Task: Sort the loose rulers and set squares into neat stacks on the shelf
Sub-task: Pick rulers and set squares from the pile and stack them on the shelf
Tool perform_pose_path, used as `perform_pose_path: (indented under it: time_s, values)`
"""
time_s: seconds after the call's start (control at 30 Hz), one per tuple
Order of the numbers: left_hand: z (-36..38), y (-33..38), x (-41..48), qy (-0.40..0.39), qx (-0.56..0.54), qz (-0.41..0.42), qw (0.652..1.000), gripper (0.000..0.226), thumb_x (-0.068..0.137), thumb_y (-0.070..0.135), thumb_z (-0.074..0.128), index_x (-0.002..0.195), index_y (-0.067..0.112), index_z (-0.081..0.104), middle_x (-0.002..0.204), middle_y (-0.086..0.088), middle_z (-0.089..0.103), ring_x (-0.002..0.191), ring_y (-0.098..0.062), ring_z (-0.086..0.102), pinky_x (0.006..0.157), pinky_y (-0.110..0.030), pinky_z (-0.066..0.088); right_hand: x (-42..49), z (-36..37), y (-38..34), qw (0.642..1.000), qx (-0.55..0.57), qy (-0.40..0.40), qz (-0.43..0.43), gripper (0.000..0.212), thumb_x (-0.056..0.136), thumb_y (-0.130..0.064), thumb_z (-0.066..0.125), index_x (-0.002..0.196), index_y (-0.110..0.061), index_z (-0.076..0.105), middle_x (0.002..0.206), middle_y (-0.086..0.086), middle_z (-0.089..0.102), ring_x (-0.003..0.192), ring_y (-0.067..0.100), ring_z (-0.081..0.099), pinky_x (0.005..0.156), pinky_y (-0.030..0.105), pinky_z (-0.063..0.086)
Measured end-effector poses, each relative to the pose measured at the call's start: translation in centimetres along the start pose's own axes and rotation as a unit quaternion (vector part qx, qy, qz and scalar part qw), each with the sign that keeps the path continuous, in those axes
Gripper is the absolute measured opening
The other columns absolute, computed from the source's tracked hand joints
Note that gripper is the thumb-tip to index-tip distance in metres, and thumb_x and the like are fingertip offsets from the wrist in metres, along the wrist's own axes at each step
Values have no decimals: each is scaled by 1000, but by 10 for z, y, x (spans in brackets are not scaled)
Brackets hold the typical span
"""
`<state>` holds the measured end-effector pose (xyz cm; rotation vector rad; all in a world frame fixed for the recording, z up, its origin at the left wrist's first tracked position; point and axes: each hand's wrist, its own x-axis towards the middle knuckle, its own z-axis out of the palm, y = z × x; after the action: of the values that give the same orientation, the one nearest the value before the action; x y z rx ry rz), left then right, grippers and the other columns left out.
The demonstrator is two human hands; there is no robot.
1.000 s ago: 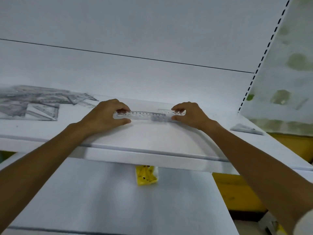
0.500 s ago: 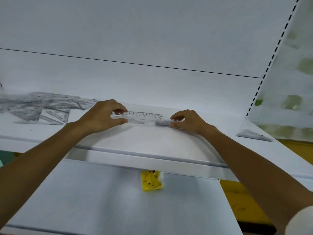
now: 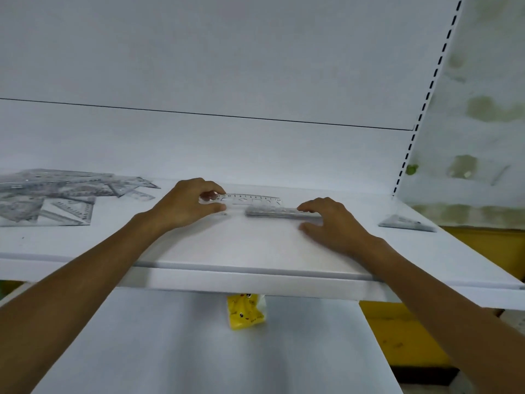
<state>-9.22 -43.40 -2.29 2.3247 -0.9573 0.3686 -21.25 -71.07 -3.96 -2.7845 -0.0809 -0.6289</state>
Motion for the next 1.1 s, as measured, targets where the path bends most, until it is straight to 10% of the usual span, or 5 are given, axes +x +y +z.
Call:
perform_pose_path:
  time_s: [0.13,0.47,0.6,0.77,1.1]
  values:
    - [19,20,21,-2,-49,-3,999,31,79,29,70,108,20,65,97,0,61,89,-12,56,80,-20,38,-25,-15,8,1000,-3,4,29,28,87,-26,59,114,-21,62,118,-2,61,108,16,52,88,21,34]
    - [69,51,52,-31,-107,25,993,25,78,23,72,99,15,63,94,4,61,80,1,54,68,-1,36,-61,-4,7,994,-89,-3,64,31,94,-38,41,120,-33,56,124,-5,54,110,19,46,87,33,36]
    - [78,54,59,-34,-122,28,992,22,76,25,73,94,18,62,95,1,64,89,-11,57,78,-18,40,-62,-3,8,993,-96,9,63,31,94,-39,38,121,-33,53,122,-6,52,110,17,42,80,29,29]
    - [81,57,69,-34,-119,34,992,20,76,27,73,91,23,59,92,7,62,88,-7,56,68,-1,36,-63,-3,7,994,-88,7,67,31,93,-39,40,120,-33,54,120,-7,52,109,16,42,82,29,29]
    - [92,57,80,-93,-117,27,988,21,78,31,71,94,22,62,94,10,62,94,-7,55,72,-12,37,-62,-7,8,996,-42,3,82,30,91,-41,44,117,-35,57,120,-10,53,112,13,42,84,28,28]
